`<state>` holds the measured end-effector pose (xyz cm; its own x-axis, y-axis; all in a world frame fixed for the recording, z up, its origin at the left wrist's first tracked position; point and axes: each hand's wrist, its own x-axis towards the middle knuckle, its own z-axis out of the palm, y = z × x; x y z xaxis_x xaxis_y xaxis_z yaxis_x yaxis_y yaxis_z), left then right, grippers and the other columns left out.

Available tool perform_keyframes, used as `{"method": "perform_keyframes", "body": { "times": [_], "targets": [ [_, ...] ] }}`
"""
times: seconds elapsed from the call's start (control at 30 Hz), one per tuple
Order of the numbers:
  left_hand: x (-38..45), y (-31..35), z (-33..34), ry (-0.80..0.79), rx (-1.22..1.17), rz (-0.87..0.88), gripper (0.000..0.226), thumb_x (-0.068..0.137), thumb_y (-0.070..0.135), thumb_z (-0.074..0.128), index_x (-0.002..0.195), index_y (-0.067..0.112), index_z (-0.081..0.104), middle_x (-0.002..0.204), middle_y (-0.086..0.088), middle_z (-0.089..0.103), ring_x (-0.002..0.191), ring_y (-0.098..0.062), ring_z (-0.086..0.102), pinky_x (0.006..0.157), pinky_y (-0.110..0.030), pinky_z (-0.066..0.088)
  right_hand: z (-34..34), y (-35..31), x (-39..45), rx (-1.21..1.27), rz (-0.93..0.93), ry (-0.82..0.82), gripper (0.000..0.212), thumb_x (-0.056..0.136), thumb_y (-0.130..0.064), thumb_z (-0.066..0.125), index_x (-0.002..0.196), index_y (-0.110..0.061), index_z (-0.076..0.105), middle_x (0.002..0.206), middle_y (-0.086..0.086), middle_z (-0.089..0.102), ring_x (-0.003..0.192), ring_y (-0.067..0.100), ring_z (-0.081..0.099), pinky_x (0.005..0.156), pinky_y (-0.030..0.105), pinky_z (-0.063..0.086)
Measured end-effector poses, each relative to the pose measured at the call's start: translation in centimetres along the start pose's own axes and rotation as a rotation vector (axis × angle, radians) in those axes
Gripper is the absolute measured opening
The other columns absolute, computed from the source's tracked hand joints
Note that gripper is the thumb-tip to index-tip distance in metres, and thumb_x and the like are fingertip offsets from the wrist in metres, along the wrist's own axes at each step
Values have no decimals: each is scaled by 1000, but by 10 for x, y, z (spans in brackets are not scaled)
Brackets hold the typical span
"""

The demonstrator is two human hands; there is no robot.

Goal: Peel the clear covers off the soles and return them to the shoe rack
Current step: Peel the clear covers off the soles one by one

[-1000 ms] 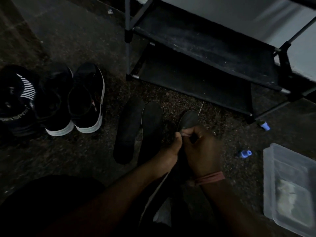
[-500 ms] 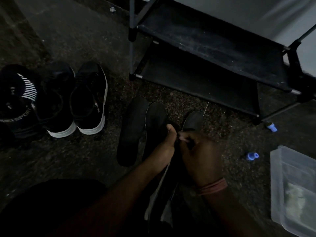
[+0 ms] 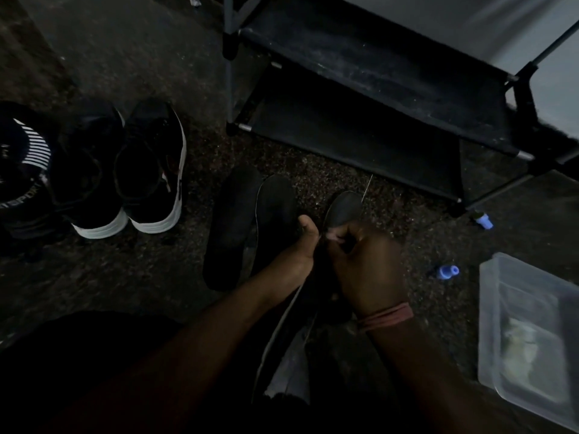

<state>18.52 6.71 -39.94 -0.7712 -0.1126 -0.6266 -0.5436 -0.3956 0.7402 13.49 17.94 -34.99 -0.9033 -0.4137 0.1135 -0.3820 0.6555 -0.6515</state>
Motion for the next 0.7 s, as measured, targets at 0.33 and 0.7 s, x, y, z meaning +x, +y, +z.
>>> {"method": "perform_keyframes", "body": {
  "times": [0.33,0.7],
  "targets": [
    [-4,-2,10,-72,86,-9,88,84,87,28,129,23,68,130,0,69,116,-12,66,100,-26,53,-12,15,11,-45,178,70,9,84,-15,71,82,-24,72,80,-9,71,72,2,64,65,6,43],
    [-6,-3,5,-213,-252,45,69,88,70,60,142,26,58,142,-2,63,132,-19,58,118,-46,38,1,8,3,-130,45,124,8,83,-10,69,79,-16,71,77,1,70,70,17,65,65,36,54]
  ]
}}
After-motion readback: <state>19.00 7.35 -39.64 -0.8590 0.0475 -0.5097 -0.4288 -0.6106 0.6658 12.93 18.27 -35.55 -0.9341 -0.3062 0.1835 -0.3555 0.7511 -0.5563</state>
